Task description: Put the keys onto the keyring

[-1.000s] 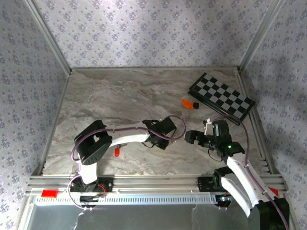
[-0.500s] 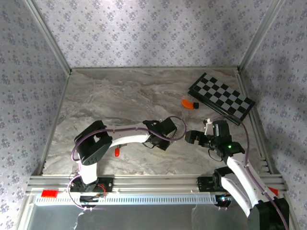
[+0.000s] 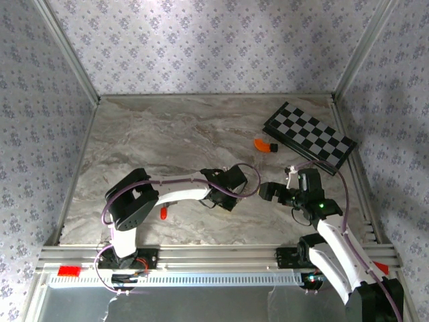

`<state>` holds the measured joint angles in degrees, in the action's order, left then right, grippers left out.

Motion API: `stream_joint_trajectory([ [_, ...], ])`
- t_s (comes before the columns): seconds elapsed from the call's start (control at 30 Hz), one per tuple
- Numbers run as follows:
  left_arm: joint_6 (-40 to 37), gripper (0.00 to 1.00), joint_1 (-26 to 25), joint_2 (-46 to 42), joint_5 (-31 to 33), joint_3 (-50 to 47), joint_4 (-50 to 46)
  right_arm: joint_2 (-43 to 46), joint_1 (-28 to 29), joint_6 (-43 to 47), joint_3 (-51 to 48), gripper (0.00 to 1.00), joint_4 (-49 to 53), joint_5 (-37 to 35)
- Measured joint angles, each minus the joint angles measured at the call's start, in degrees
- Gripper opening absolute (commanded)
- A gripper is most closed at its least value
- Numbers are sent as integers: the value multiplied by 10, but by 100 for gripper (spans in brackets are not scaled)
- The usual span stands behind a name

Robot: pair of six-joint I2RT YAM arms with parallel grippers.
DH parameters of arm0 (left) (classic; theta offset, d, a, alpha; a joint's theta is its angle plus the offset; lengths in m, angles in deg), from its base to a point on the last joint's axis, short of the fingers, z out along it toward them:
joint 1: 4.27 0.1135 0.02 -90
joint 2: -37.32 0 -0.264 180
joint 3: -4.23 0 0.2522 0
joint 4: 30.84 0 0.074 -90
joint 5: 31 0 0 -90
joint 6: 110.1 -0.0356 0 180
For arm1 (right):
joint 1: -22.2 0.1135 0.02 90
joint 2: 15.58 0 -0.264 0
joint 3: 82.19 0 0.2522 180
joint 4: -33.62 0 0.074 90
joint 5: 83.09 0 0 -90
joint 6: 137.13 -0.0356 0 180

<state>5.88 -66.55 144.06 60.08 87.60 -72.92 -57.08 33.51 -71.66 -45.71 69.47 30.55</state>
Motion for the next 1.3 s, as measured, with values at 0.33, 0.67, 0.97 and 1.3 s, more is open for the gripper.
stream_joint_trajectory([
  [0.33, 0, 13, 0, 0, 0, 0, 0, 0, -2, 0, 0, 100, 0, 0],
  [0.67, -3, 1, -3, -3, 9, 0, -2, 0, -2, 0, 0, 100, 0, 2],
  [0.97, -40, 0, -15, -68, 37, 0, -31, 6, -2, 0, 0, 99, -5, 21],
  [1.3, -121, 0, -32, -247, 58, -30, -56, 79, 46, -5, 24, 85, -58, 61],
])
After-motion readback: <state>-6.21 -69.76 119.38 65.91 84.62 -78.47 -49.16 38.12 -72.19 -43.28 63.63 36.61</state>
